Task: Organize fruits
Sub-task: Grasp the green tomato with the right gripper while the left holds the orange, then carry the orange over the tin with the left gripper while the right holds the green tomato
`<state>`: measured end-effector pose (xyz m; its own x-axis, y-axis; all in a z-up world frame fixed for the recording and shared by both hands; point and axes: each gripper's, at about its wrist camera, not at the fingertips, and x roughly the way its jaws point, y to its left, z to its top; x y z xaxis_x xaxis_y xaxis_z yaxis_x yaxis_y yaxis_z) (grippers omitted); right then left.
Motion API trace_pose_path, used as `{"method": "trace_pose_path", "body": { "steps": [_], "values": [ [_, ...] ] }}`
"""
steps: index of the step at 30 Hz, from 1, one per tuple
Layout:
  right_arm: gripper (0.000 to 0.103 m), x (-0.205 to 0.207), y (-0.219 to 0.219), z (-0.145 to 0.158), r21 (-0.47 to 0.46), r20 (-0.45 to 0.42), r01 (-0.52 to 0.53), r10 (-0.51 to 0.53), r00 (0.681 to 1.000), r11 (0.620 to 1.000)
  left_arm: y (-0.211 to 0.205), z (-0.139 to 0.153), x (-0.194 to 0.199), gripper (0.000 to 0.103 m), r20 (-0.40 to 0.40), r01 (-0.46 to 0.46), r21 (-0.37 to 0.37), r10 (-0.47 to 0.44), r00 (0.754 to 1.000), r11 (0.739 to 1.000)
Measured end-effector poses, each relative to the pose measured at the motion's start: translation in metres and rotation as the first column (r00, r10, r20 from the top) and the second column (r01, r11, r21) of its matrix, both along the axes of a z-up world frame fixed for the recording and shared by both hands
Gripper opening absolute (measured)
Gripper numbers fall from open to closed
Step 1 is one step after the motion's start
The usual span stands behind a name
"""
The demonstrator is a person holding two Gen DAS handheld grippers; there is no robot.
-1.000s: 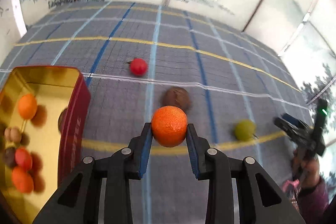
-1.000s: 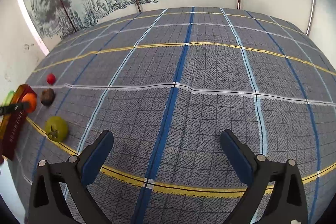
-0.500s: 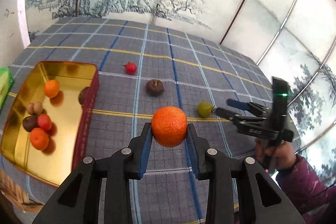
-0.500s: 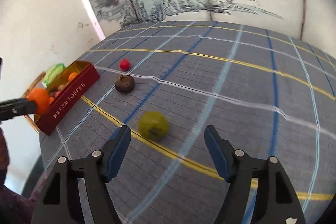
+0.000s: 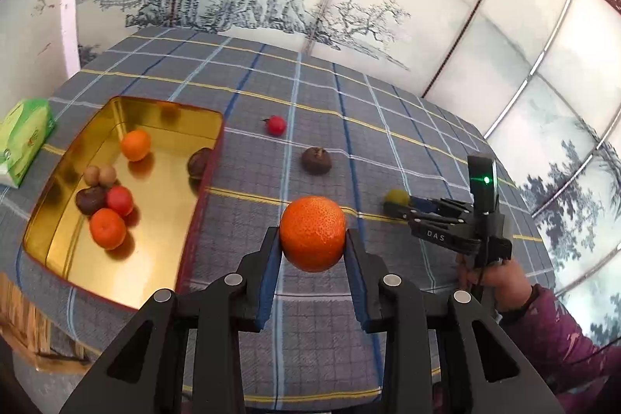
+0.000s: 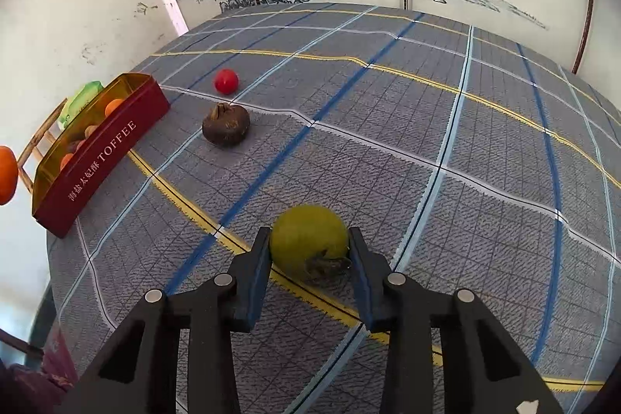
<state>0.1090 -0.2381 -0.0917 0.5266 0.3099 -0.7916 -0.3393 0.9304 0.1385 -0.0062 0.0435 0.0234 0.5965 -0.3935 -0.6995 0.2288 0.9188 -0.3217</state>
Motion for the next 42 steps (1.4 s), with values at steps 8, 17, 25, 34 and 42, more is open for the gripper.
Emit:
{"method": "trace_pose_path", "body": {
  "steps": [8, 17, 25, 34, 42],
  "values": [
    [0.035, -0.006, -0.002, -0.002, 0.034, 0.029, 0.034, -0.035, 0.999, 0.999, 0.041, -0.002, -0.011, 0.034, -0.002, -0.113, -0.012, 0.113, 0.994, 0.994],
    [0.035, -0.003, -0.007, -0.003, 0.058, 0.020, 0.055, -0.057, 0.998, 0.997, 0.073, -0.014, -0.003, 0.034, -0.015, -0.190, 0.007, 0.190, 0.982, 0.982],
    [0.035, -0.003, -0.007, -0.003, 0.061, 0.019, 0.058, -0.059, 0.998, 0.996, 0.077, -0.025, 0.013, 0.034, -0.017, -0.198, 0.053, 0.199, 0.980, 0.979],
    [0.035, -0.003, -0.006, -0.003, 0.062, 0.018, 0.060, -0.061, 0.998, 0.996, 0.077, -0.035, 0.036, 0.034, -0.026, -0.186, 0.094, 0.189, 0.982, 0.978],
    [0.035, -0.003, -0.007, -0.003, 0.062, 0.017, 0.060, -0.061, 0.998, 0.996, 0.077, -0.042, 0.056, 0.034, -0.029, -0.179, 0.135, 0.184, 0.982, 0.975]
  ]
}}
